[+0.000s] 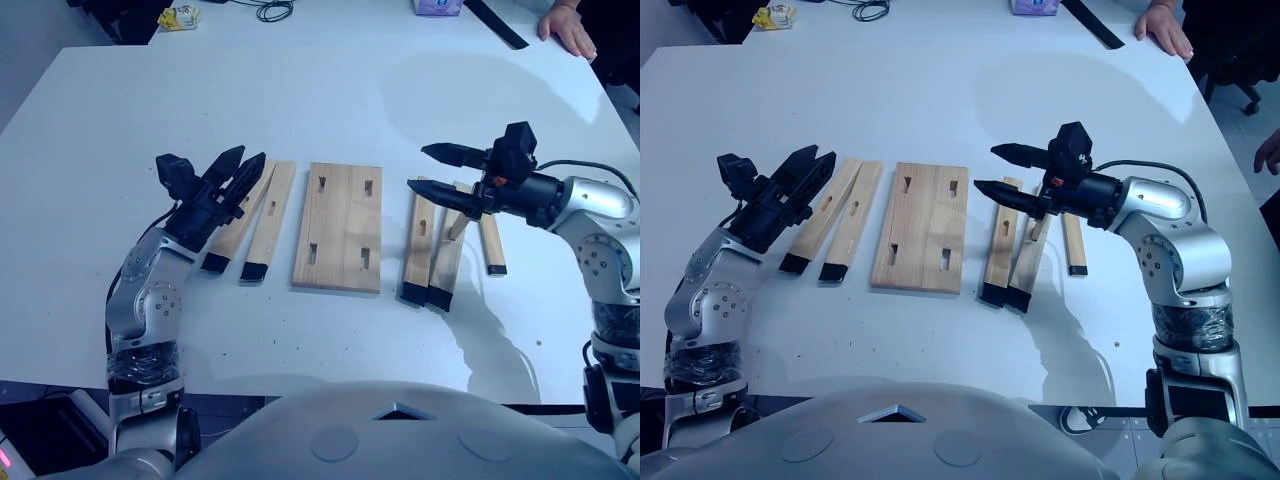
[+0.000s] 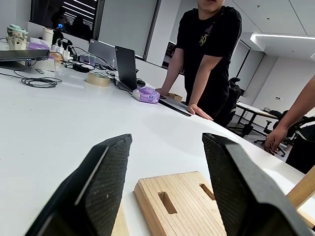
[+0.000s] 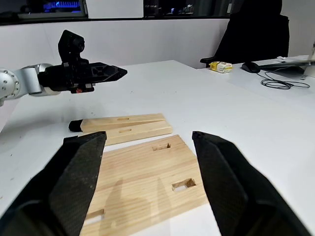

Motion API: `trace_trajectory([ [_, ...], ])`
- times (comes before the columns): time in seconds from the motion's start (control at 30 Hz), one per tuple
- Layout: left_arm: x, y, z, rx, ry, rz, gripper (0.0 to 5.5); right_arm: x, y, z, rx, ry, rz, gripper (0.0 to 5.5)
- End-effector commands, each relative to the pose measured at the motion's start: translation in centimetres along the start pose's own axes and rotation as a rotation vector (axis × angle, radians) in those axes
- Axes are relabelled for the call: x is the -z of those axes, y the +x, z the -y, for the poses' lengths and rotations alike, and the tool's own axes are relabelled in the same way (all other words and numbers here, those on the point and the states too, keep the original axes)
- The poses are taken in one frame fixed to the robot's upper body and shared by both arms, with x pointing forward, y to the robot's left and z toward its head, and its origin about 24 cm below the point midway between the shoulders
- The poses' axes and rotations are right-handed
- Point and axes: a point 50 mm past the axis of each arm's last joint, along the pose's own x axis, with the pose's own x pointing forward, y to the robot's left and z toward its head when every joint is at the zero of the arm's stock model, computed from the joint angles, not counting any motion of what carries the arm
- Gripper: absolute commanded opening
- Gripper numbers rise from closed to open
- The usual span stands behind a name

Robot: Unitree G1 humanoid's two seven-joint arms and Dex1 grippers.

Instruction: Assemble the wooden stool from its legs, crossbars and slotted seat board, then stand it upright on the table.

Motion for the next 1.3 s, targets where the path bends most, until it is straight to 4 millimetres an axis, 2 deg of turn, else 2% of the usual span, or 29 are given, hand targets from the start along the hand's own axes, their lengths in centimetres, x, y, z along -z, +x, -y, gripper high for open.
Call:
trace_trajectory([
  [0.03,0.0,0.1,-0.1,-0.005,0.009,0.008,2.66,-0.7,0.0,0.3,0.004,-0.036,0.004,3.22],
  [0.1,0.0,0.3,0.0,-0.003,0.008,0.014,2.66,-2.2,0.0,0.4,-0.001,-0.029,0.093,3.22],
  [0.23,0.1,0.3,0.0,-0.007,0.007,0.019,2.66,-6.9,-0.4,1.3,0.017,-0.025,0.367,3.22],
  [0.3,0.2,0.3,0.0,-0.009,0.004,0.021,2.66,-7.9,-0.9,1.6,0.026,-0.007,0.433,3.22],
  [0.33,0.2,0.3,0.1,-0.010,0.002,0.022,2.66,-7.8,-1.0,1.7,0.025,-0.001,0.430,3.22],
  [0.37,0.3,0.3,0.1,-0.010,0.001,0.022,2.66,-7.4,-1.0,1.6,0.022,0.002,0.407,3.22],
  [0.43,0.4,0.2,0.1,-0.011,-0.002,0.019,2.66,-5.2,-0.8,1.4,0.008,0.009,0.280,3.22],
  [0.5,0.4,0.1,0.2,-0.013,-0.002,0.017,2.66,-1.8,-0.8,1.3,0.016,-0.017,0.070,3.22],
  [0.6,0.4,0.1,0.2,-0.014,-0.003,0.017,2.66,4.5,-2.2,1.8,0.103,-0.015,-0.280,3.22],
  [0.63,0.4,0.1,0.1,-0.017,-0.003,0.018,2.66,6.0,-2.7,1.9,0.134,-0.013,-0.353,3.22],
  [0.67,0.4,0.1,0.1,-0.019,-0.003,0.019,2.66,6.6,-2.7,1.7,0.138,-0.004,-0.364,3.22],
  [0.73,0.3,0.1,0.0,-0.020,-0.003,0.018,2.66,5.6,-2.0,1.3,0.116,0.034,-0.266,3.22],
  [0.83,0.2,-0.1,0.0,-0.023,0.000,0.017,2.66,3.1,-1.0,1.3,0.087,0.059,-0.087,3.22],
  [1.03,0.1,0.0,0.0,-0.025,-0.002,0.030,2.66,-1.5,-1.5,2.1,0.086,0.148,0.181,3.22],
  [1.17,0.0,-0.7,0.3,-0.058,-0.008,0.057,2.66,-4.3,-2.9,2.0,0.062,0.086,0.137,3.22],
  [1.3,0.5,-2.3,1.0,-0.131,-0.022,0.085,2.66,-5.9,-4.6,1.7,-0.002,0.089,0.052,3.22],
])
